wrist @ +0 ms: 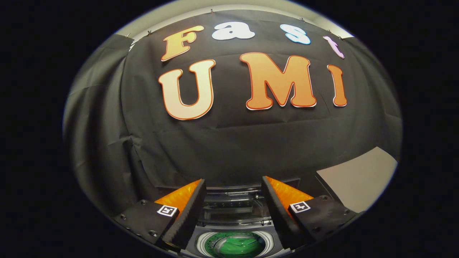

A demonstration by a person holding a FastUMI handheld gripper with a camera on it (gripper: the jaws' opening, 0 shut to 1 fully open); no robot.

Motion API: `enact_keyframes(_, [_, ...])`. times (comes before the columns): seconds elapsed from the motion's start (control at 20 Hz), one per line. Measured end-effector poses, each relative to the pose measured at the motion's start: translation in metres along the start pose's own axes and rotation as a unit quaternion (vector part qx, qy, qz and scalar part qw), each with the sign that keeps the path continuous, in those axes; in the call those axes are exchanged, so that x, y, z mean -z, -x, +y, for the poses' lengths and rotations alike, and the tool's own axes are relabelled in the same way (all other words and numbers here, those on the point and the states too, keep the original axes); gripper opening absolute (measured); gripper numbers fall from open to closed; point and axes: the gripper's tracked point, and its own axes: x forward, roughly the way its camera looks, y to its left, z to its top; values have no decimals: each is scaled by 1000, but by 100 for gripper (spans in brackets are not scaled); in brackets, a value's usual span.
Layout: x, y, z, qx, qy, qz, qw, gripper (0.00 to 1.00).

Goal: Put the clothes into the washing machine and then close the washing machine lid.

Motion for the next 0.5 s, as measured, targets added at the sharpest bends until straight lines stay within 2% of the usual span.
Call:
enact_keyframes(0.2, [-3, -47, -19, 10, 5, 14, 1000, 98])
enact_keyframes(0.5, [21, -99, -33, 15, 8, 54, 998, 99])
